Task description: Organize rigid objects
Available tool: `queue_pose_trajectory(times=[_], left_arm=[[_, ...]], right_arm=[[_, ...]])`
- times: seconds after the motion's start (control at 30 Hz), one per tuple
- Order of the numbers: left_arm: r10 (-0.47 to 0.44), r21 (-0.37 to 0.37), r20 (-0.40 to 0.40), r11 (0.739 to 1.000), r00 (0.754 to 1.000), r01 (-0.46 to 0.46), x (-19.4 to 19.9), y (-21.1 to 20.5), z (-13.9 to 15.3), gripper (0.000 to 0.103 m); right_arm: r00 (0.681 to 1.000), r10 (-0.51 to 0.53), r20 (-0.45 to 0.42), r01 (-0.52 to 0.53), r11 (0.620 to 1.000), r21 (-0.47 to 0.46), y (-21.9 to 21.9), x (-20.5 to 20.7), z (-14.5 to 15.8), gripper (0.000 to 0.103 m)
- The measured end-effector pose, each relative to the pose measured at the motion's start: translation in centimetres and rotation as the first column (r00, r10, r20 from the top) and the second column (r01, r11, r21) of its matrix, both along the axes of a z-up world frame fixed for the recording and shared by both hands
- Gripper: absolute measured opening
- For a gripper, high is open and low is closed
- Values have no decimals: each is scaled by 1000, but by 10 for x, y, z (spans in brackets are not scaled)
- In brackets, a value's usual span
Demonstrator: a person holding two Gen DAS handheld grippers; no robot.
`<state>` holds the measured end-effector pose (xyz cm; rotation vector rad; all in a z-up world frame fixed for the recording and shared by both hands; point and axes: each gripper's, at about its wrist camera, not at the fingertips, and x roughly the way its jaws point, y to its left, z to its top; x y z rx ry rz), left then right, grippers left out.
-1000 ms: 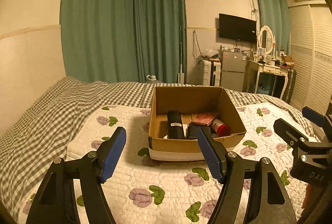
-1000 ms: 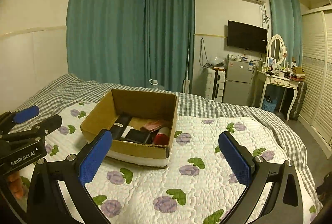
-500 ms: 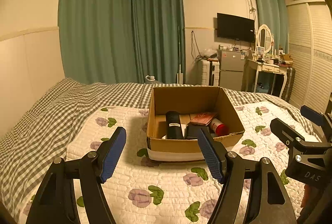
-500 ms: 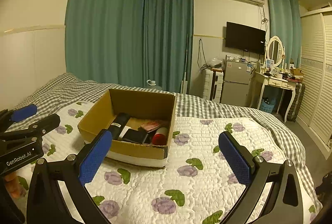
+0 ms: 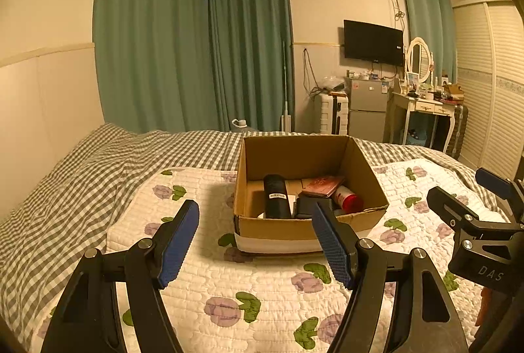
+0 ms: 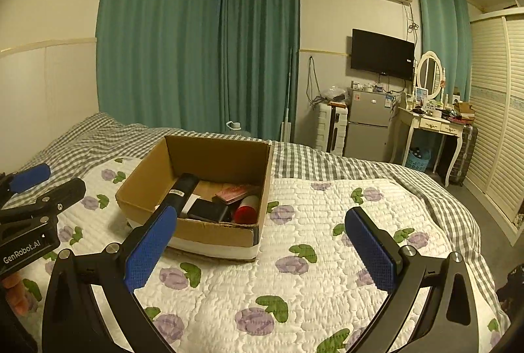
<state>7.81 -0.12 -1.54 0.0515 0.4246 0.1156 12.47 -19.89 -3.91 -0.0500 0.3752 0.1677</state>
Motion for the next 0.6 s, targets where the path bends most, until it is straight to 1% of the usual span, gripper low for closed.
queue_pose_trajectory(times=[0.6], left_arm=[[1,-9,4,1000,1000,-1,-1,0,0,74]], right_arm=[[1000,-7,-12,7,1000,-9,-1,2,-4,103]])
